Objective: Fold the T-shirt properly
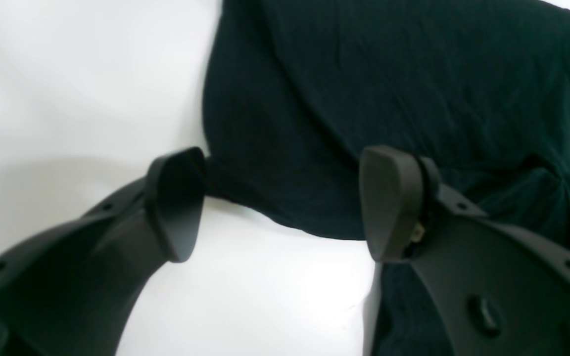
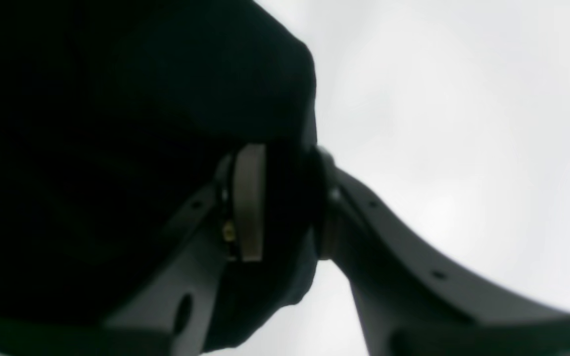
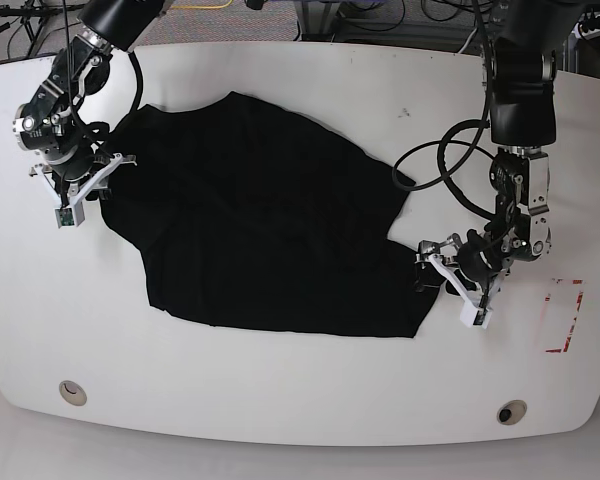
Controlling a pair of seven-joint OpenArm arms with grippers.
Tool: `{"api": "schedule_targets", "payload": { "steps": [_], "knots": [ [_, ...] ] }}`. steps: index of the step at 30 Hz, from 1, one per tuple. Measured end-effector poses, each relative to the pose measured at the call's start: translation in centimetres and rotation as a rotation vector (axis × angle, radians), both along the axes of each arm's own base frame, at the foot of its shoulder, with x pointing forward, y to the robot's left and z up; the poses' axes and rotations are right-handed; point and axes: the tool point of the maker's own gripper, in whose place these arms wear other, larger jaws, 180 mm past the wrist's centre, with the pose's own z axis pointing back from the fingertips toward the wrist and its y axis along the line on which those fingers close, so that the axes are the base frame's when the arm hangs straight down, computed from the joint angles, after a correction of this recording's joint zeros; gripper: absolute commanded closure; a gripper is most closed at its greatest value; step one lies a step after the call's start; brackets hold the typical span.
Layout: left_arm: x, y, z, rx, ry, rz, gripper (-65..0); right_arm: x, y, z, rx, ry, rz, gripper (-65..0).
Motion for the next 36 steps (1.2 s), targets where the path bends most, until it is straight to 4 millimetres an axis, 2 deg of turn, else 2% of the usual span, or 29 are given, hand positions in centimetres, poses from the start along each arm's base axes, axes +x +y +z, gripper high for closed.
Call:
{"api": "schedule_targets", "payload": {
  "steps": [4, 6, 14, 18, 22, 26, 28, 32, 36],
  "knots": [
    [0.5, 0.4, 0.4, 0.015, -0.012, 0.0, -45.7, 0.3, 0.1, 0.2, 0.002, -0.009, 0.007, -26.4],
    [0.7, 0.4, 0.7, 0.019, -0.017, 0.0, -45.8, 0.2, 0.2, 0.2, 0.002, -0.007, 0.008, -33.5],
    [0.6, -0.3, 0.7, 0.01, -0.025, -0.013, -46.2, 1.1, 0.9, 1.5, -0.027, -0.04, 0.046, -42.5],
    [0.7, -0.3, 0.7, 0.011, -0.025, -0.014, -46.1, 1.3, 1.4, 1.7, -0.029, -0.047, 0.06, -44.7],
    [0.9, -0.4, 0.1, 0.016, -0.005, -0.018, -45.4, 1.4, 1.5, 1.9, -0.034, -0.052, 0.067, -43.3],
    [0.7, -1.2, -1.0, 0.005, 0.021, -0.026, -42.1, 1.7, 1.9, 2.2, -0.038, -0.058, 0.079, -42.7],
    [0.6, -1.5, -1.4, -0.002, 0.029, -0.029, -24.3, 1.8, 2.0, 2.2, -0.037, -0.061, 0.082, -43.7],
    [0.2, -1.7, -2.1, -0.012, 0.048, -0.037, -11.0, 1.8, 2.1, 2.7, -0.041, -0.077, 0.076, -44.8],
    [0.0, -1.4, -2.4, 0.001, 0.057, -0.037, -4.6, 2.0, 2.5, 3.0, -0.042, -0.087, 0.085, -45.5]
  ]
}}
